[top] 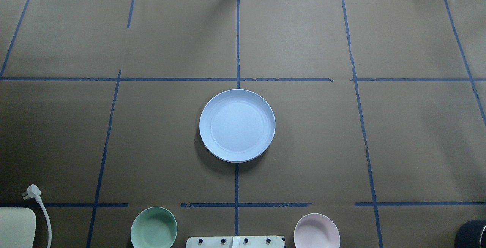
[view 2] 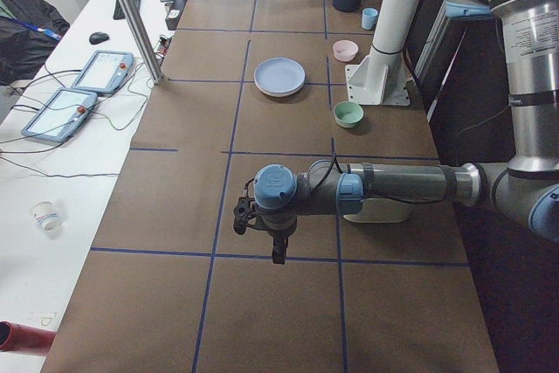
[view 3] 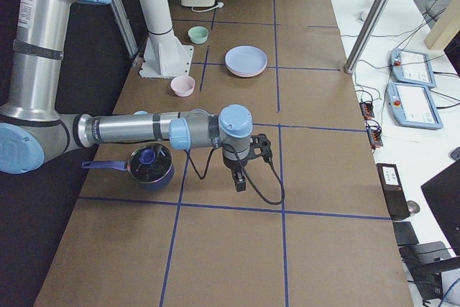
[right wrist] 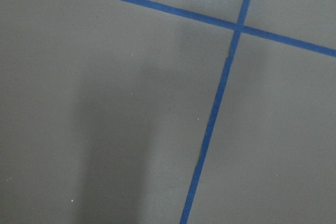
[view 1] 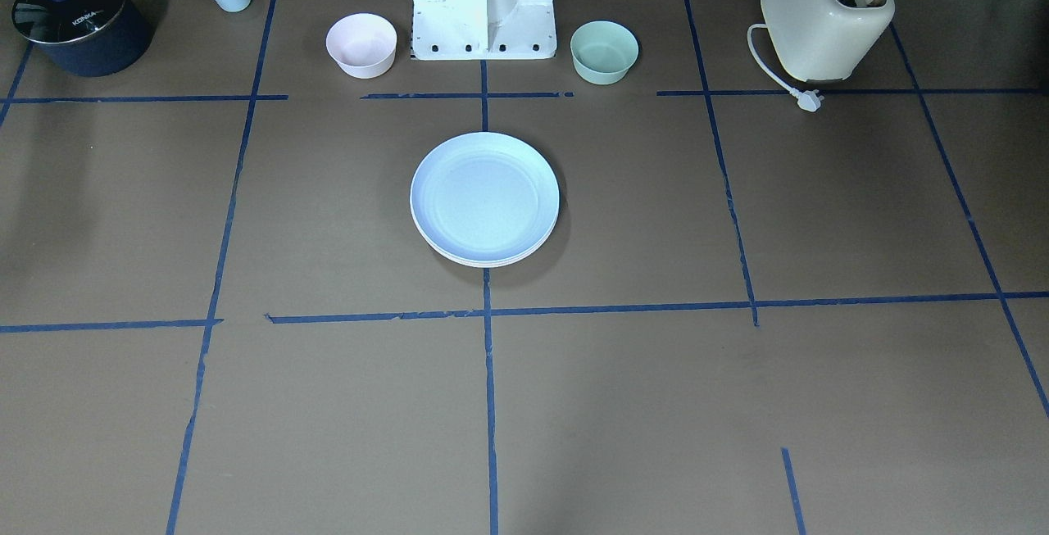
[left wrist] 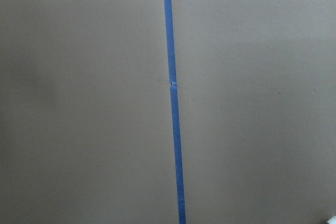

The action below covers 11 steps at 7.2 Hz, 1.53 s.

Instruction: Stack three plates with pink and blue

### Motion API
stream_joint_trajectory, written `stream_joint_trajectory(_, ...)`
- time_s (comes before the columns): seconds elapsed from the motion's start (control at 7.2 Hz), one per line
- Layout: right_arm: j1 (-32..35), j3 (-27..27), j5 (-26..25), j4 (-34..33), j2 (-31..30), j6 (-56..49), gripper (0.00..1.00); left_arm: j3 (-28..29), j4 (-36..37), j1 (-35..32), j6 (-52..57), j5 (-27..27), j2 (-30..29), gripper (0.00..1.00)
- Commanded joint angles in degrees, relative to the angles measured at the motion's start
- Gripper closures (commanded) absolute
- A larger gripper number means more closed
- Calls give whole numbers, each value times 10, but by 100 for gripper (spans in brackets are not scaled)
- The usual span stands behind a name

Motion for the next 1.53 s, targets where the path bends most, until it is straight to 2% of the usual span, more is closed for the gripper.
stream_joint_trajectory(0.0, 11, -4, 1, 3, -16, 1, 0, 14, 3, -1, 1, 1, 6, 0)
stream_joint_trajectory(0.42, 11, -5, 1, 3, -16, 2, 0, 0, -1, -2, 2, 2, 7, 0)
stream_joint_trajectory(1.39, 10, -15, 3, 4, -15, 0, 0, 7, 0, -1, 2, 2, 15, 0)
